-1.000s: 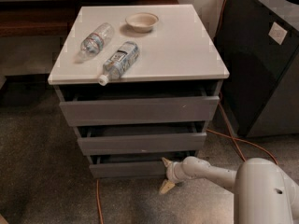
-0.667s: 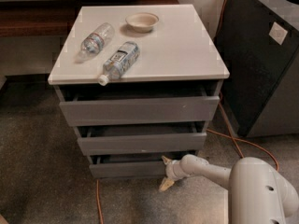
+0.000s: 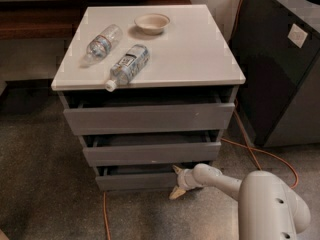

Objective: Place water bottle into bottom drawer

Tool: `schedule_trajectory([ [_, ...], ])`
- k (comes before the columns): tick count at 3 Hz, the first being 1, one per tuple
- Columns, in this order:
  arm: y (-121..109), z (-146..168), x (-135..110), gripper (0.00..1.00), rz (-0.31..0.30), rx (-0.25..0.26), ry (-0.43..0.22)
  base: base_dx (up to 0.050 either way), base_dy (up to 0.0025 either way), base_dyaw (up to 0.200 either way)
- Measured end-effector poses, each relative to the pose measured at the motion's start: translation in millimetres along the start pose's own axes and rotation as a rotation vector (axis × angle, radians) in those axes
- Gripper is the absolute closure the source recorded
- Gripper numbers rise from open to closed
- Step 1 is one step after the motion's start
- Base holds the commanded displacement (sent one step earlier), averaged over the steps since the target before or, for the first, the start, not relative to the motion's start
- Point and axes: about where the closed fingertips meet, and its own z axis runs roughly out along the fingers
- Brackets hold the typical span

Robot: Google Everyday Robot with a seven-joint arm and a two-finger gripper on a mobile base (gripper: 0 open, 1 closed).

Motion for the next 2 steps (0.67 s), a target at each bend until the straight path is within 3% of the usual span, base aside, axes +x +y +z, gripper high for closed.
schedule_trajectory([
  [2, -5.6, 9.5, 4.2, 0.60, 0.011, -0.008, 0.004, 0.000, 0.00000, 0.000],
])
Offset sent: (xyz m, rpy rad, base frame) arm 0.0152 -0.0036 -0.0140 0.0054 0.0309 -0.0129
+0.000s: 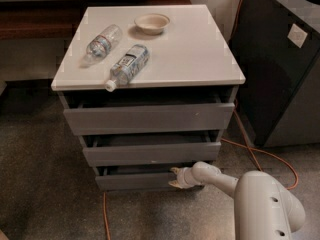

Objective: Place water bottle into bottom drawer

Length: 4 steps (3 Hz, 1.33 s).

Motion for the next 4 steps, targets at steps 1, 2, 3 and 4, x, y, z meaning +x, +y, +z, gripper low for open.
schedule_trajectory([
  [1, -0.5, -1.8, -1.2, 0.83, 0.000, 0.000, 0.000, 0.000, 0.00000, 0.000],
  [2, -1.3, -4.6, -3.1, 1.00, 0.000, 0.000, 0.000, 0.000, 0.00000, 0.000],
  [3, -1.5, -5.6, -3.8, 1.00, 0.000, 0.000, 0.000, 0.000, 0.00000, 0.000],
  [4, 34.0, -16.6, -11.4, 1.00, 0.012, -0.043, -0.027, 0.000, 0.00000, 0.000],
])
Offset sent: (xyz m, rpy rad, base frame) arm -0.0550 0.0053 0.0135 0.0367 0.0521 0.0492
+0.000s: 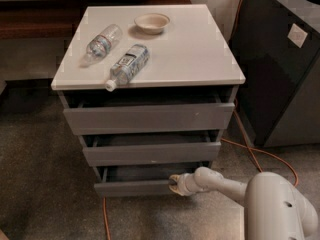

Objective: Place water bottle into bottom drawer

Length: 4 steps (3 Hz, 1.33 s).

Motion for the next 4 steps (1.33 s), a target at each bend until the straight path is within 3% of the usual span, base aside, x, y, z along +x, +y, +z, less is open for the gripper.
schedule_trajectory([
  [2, -1.2, -5.1, -3.6, 1.00, 0.000, 0.000, 0.000, 0.000, 0.00000, 0.000],
  [4, 34.0, -11.5, -10.2, 1.00, 0.023, -0.043, -0.034, 0.000, 0.00000, 0.000],
])
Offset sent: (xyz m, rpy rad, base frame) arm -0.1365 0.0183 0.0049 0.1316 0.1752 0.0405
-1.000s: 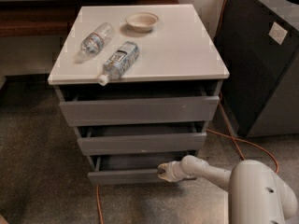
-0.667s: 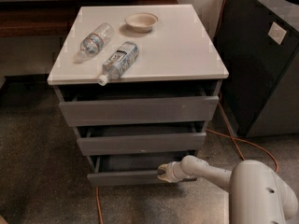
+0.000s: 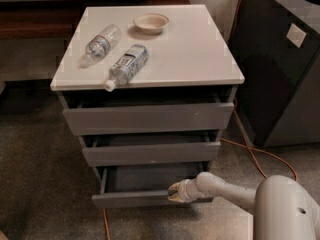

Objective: Place water bottle into bottom drawer

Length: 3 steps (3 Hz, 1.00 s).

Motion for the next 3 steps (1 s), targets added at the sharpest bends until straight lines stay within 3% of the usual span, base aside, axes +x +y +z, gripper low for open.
schedule_trajectory([
  [1, -0.6, -2.9, -2.2, 1.00, 0.000, 0.000, 0.000, 0.000, 0.00000, 0.000],
  [2, 29.6, -8.1, -9.6, 1.00, 0.013, -0.033, -0.034, 0.000, 0.00000, 0.000],
  [3, 31.4, -8.4, -10.0, 1.00, 0.013, -0.035, -0.036, 0.000, 0.00000, 0.000],
])
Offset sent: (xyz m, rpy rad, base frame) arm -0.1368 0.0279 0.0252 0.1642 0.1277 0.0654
